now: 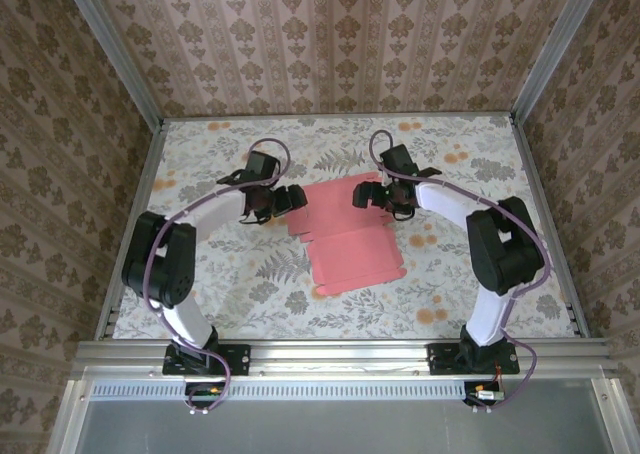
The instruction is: Fold the paper box
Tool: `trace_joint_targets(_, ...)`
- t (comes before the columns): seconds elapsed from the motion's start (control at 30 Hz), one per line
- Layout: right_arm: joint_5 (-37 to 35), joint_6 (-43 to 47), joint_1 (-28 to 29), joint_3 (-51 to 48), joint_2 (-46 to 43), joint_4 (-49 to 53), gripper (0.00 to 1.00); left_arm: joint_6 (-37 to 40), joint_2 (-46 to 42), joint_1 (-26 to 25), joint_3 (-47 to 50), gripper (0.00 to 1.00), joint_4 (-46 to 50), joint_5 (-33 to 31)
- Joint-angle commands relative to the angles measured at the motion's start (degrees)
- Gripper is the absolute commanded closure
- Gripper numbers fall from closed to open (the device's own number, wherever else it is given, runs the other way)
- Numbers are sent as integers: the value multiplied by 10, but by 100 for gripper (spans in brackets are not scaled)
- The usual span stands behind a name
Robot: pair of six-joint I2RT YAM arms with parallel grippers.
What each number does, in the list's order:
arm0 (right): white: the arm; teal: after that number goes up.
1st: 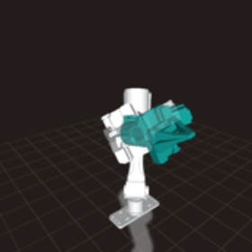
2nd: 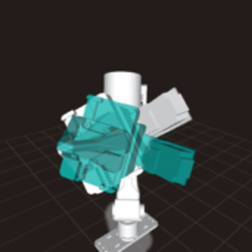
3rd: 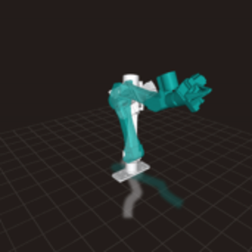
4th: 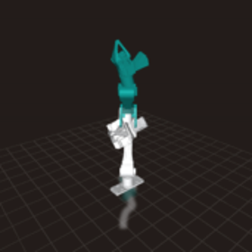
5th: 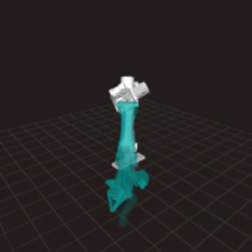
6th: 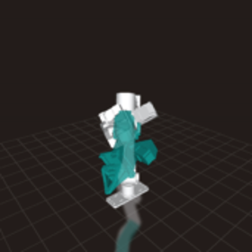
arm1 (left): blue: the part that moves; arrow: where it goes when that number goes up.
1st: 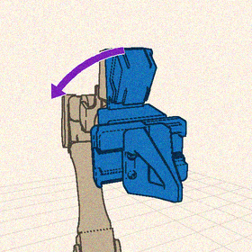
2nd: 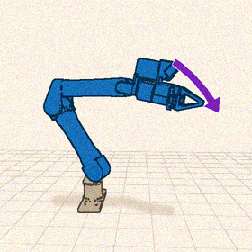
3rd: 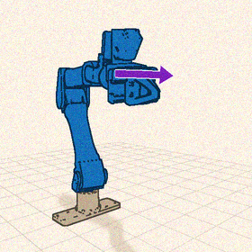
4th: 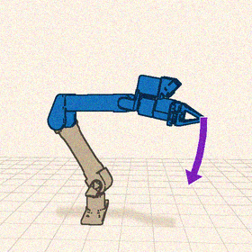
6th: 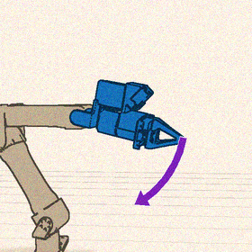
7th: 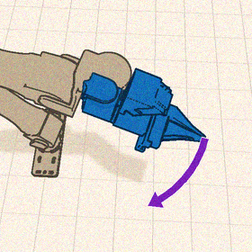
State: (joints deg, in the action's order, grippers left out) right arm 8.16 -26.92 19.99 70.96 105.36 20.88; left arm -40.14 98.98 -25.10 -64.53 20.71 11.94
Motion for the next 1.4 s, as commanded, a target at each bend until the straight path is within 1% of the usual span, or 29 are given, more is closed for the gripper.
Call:
trace_joint_targets(0.0, -3, 14, -8, 37, 32, 17, 5, 17, 18, -5, -25, 17, 21, -10)
trace_joint_targets(0.17, -11, 19, -13, 58, 63, 28, 5, 19, 47, -6, -37, 21, 17, 5)
trace_joint_targets(0.27, -13, 23, -13, 60, 74, 32, 5, 26, 58, -7, -45, 24, 28, 1)
trace_joint_targets(0.43, -14, 27, -13, 56, 78, 32, 5, 34, 74, -7, -49, 24, 32, -11)
trace_joint_targets(0.63, -13, 31, -13, 48, 82, 32, 5, 33, 103, -6, -63, 25, 26, 3)
trace_joint_targets(0.97, -11, 33, -13, 27, 82, 23, 8, 28, 113, -6, -67, 33, 15, 15)
trace_joint_targets(1.1, -2, 32, -13, 19, 82, 19, 9, 25, 119, -7, -64, 33, 10, 26)
trace_joint_targets(1.2, 12, 32, -13, 14, 82, 16, 9, 19, 114, -7, -50, 33, -21, 47)
trace_joint_targets(1.37, 30, 32, -13, 3, 77, 10, 9, 21, 96, -7, -23, 26, -89, 101)
